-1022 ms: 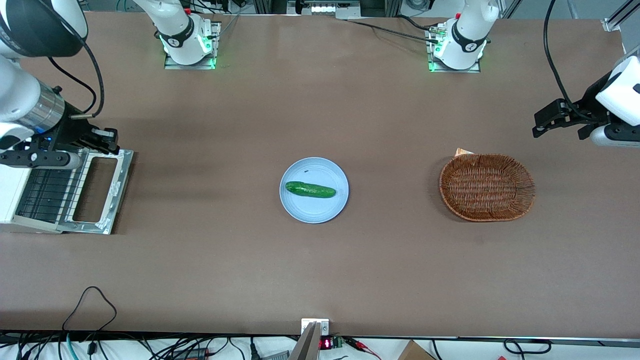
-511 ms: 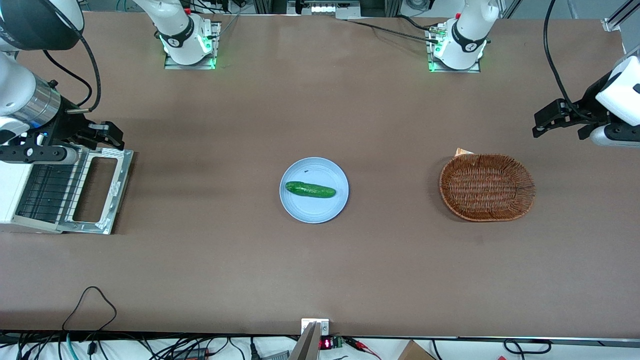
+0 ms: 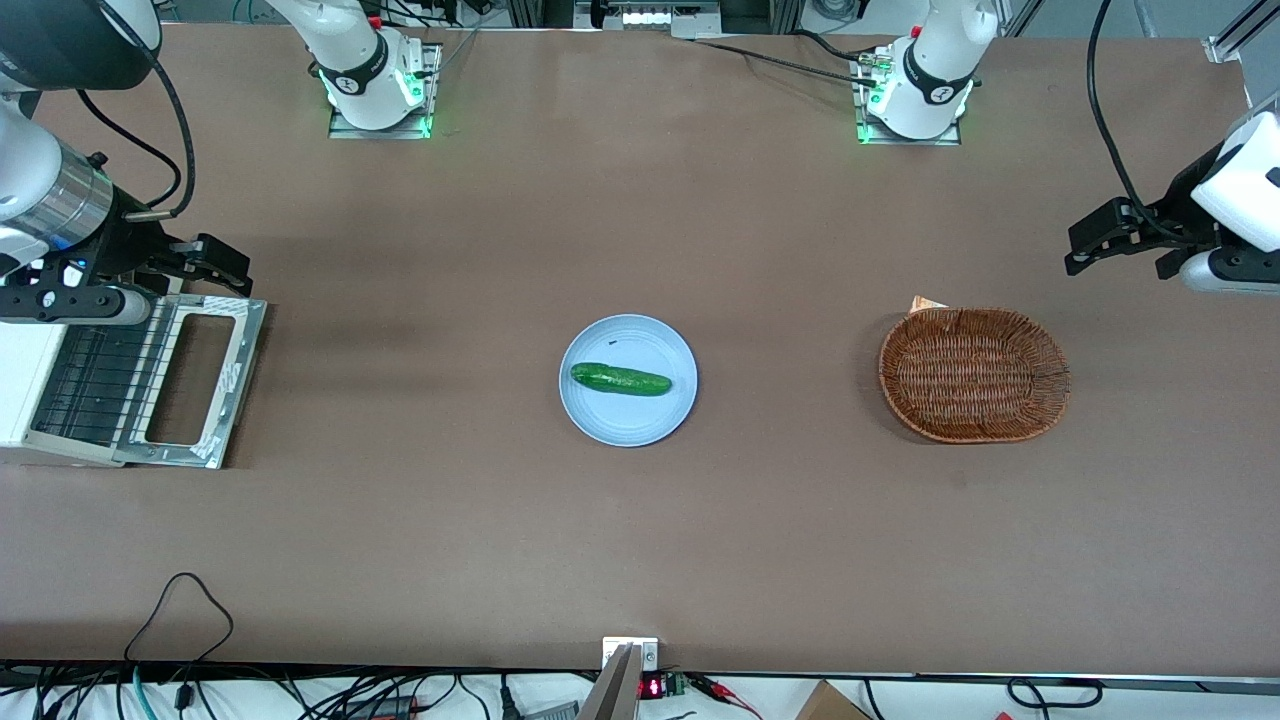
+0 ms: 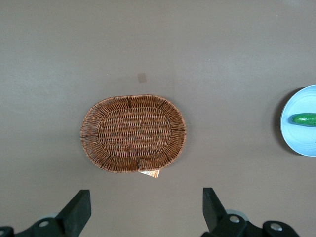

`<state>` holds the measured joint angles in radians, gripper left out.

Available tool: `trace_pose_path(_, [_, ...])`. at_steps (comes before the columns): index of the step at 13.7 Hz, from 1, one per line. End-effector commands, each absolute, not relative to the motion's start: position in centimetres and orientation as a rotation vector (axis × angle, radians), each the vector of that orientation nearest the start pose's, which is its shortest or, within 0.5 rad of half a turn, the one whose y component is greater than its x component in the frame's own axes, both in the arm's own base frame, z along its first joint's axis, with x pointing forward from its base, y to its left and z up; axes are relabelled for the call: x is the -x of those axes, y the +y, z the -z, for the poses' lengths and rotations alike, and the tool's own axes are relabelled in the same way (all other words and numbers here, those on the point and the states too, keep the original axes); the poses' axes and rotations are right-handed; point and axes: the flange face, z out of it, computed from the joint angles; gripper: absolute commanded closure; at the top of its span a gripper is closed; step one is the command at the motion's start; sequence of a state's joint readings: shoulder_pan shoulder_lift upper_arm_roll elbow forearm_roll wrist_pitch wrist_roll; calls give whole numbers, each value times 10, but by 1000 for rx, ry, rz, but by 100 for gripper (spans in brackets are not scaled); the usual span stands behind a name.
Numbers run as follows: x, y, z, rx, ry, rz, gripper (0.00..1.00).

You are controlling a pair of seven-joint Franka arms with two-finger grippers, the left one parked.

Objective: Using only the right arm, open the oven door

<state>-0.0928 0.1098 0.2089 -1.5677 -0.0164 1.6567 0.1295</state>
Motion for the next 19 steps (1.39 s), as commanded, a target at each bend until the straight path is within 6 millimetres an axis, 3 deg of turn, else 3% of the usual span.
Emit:
trace_pose_path(1, [-586, 60, -588, 3119, -1, -27, 0])
trace_pose_path(19, [-587, 71, -594, 3126, -42, -9, 0])
